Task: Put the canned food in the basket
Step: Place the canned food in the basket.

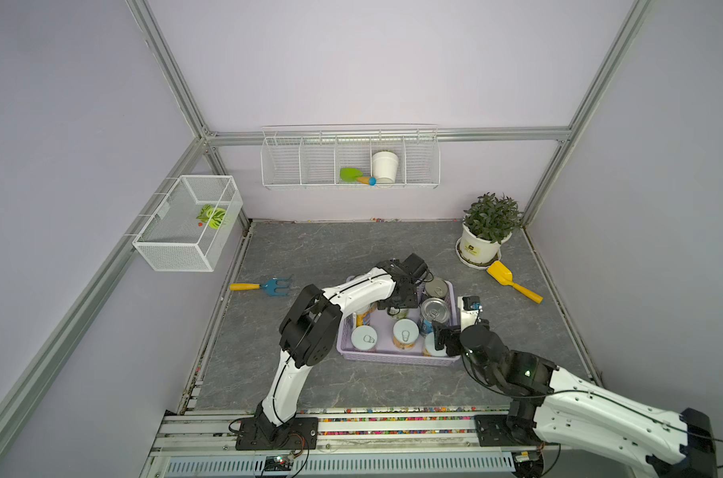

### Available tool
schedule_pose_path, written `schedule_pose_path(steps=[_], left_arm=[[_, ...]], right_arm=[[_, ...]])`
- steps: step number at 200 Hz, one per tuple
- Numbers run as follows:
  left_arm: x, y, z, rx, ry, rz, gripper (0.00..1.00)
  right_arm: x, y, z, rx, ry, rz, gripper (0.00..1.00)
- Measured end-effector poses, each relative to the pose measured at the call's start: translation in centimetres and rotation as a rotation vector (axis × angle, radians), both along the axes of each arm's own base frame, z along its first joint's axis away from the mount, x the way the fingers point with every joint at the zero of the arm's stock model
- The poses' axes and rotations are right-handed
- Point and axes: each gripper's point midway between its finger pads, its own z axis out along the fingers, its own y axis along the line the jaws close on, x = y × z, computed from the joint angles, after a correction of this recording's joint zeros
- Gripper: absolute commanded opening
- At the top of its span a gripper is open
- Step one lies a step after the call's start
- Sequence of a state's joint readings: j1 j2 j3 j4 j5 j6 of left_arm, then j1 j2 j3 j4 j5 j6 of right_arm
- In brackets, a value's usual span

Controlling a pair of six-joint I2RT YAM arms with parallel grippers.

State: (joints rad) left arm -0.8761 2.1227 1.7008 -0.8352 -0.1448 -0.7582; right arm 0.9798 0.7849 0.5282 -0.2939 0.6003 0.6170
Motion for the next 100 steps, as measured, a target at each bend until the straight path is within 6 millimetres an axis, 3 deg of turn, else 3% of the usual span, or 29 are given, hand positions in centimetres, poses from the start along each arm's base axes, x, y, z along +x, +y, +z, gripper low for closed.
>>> schedule_pose_path(steps=[31,50,62,100], left_arm=[[0.4,0.1,-0.1,0.012,-0.009,0.01,0.56],[0.6,0.0,-0.1,0.017,-0.012,0.015,0.79],[0.7,0.0,-0.1,0.019,-0.015,0.016,0.85],[1.2,-0.2,-0.8,0.022,-0.017,0.021,0.88]], right_arm=[[0.1,-0.1,-0.2,-0.006,0.006,-0.005,0.98],[0.1,-0.1,-0.2,-0.007,0.006,-0.006,0.98],[0.2,-0.1,-0.2,-0.007,0.007,-0.007,0.98],[0.2,-0.2,-0.2,-0.001,0.009,-0.013,0.98]])
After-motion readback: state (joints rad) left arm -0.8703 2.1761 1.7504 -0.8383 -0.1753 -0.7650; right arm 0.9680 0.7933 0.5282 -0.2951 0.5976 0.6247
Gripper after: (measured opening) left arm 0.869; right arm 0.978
